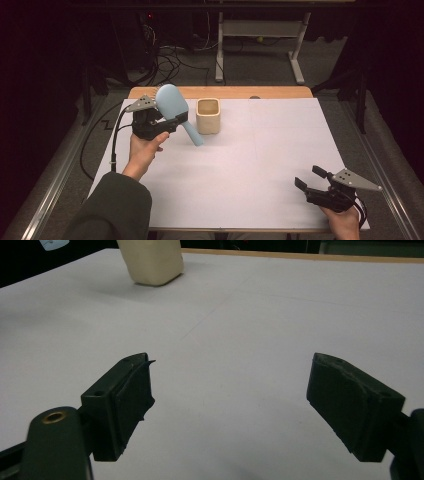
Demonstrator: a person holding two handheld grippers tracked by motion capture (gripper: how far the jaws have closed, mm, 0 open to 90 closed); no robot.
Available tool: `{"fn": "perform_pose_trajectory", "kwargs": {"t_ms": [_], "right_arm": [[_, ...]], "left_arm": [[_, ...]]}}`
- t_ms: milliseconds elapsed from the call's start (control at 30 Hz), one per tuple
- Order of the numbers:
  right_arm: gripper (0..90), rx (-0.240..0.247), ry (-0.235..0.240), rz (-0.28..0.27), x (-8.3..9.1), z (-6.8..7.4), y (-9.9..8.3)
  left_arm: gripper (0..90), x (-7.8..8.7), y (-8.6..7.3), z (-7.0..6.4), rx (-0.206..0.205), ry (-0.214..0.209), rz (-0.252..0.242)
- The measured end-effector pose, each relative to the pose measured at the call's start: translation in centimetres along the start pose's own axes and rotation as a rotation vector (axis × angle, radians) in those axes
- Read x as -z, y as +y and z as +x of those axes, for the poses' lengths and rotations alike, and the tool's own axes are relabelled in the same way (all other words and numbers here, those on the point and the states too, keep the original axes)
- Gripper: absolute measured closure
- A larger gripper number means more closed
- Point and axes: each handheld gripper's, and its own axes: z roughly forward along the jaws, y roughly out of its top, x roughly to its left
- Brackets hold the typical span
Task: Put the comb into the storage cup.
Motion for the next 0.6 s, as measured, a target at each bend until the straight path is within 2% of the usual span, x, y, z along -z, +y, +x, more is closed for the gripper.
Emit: {"fn": "perform_pose_trajectory", "kwargs": {"t_ms": [600], "right_arm": [[18.9,0.000,-0.003,0.003,0.0,0.0,0.0]], "left_arm": [[52.8,-1.9,1.9,0.8,0.005,0.019,0.011]]}}
